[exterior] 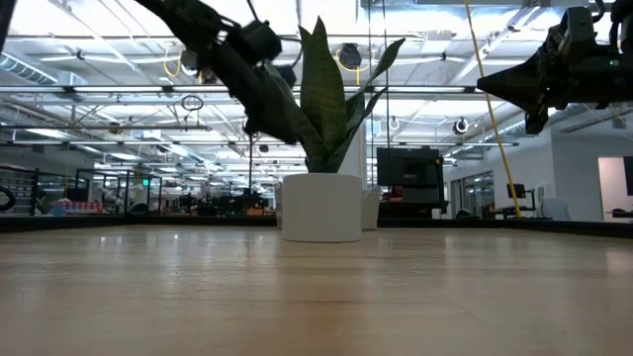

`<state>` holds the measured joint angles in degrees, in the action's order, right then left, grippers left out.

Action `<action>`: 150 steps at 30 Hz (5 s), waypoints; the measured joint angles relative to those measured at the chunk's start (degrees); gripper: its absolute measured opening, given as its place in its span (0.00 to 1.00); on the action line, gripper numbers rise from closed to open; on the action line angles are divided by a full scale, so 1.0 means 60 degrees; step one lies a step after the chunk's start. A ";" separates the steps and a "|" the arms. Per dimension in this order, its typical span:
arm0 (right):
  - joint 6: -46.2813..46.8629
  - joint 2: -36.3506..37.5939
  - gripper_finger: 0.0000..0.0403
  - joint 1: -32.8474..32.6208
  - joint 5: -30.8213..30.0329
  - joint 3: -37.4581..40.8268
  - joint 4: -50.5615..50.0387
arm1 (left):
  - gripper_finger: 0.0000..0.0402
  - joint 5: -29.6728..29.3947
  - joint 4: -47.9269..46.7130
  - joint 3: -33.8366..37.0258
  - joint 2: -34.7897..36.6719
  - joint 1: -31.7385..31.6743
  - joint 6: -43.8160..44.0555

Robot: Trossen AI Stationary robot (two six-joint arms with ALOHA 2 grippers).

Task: Pick and place pill bottles into a basket
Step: Return to Home Position

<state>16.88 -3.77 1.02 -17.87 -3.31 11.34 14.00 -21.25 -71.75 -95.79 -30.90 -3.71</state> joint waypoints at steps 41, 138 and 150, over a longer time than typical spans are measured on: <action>0.0000 -0.0025 0.00 0.0000 0.0000 -0.0003 0.0072 | 0.18 -0.2596 0.4656 1.1253 1.3096 0.6248 0.1918; 0.0000 -0.0029 0.00 0.0000 0.0000 -0.0003 0.0072 | 0.16 -0.3832 0.3361 1.1551 1.5781 0.6306 0.1160; 0.0000 -0.0027 0.00 0.0004 0.0000 -0.0002 0.0075 | 0.16 -0.3832 0.3361 1.1551 1.5781 0.6306 0.1160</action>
<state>16.88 -3.93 1.04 -17.87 -3.32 11.79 -8.99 -1.08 -2.44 -1.10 6.94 3.25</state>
